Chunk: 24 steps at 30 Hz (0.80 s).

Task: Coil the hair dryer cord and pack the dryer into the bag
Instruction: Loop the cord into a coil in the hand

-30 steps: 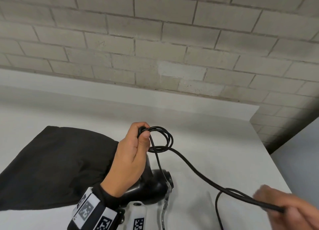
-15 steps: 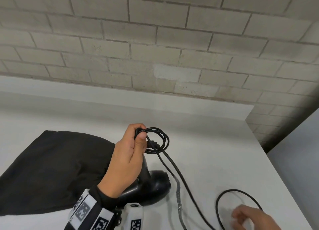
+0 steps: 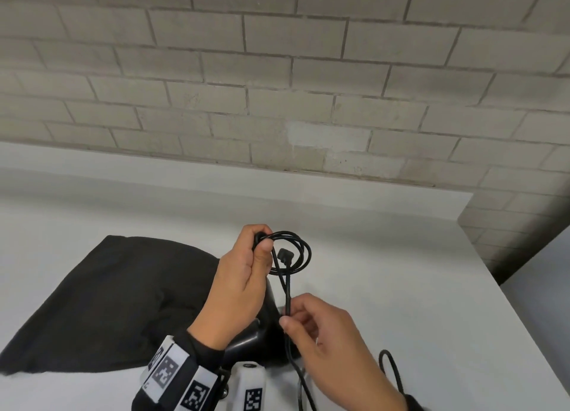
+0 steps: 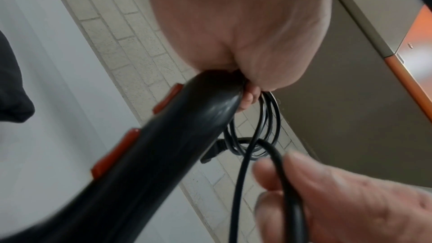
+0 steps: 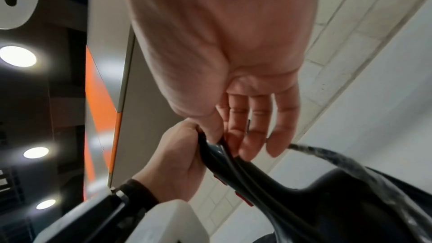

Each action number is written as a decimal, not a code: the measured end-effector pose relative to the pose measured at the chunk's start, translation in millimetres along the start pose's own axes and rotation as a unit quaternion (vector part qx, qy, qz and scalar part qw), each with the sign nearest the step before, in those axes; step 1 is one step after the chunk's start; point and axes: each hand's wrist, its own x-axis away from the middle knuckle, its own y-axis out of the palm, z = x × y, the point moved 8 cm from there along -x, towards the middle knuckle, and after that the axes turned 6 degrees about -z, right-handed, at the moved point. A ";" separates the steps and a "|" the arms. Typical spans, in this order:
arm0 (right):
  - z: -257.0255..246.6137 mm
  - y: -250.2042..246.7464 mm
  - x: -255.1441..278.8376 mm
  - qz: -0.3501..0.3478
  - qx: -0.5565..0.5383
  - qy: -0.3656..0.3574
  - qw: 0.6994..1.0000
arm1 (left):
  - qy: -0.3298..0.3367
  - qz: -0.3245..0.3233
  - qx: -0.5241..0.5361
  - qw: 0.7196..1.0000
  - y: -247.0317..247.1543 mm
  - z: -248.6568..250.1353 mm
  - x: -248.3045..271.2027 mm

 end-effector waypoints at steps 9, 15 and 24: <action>-9.2 -55.0 45.2 0.052 -0.222 -0.081 0.970 | -0.016 0.016 -0.003 1.000 0.1 -1.9 -0.1; 82.8 -116.0 60.8 0.198 -0.234 0.060 0.950 | -0.016 0.022 -0.003 1.000 0.3 0.2 1.3; 88.2 -106.4 41.1 0.257 -0.009 0.124 0.958 | -0.007 0.004 0.015 1.000 1.8 8.0 6.6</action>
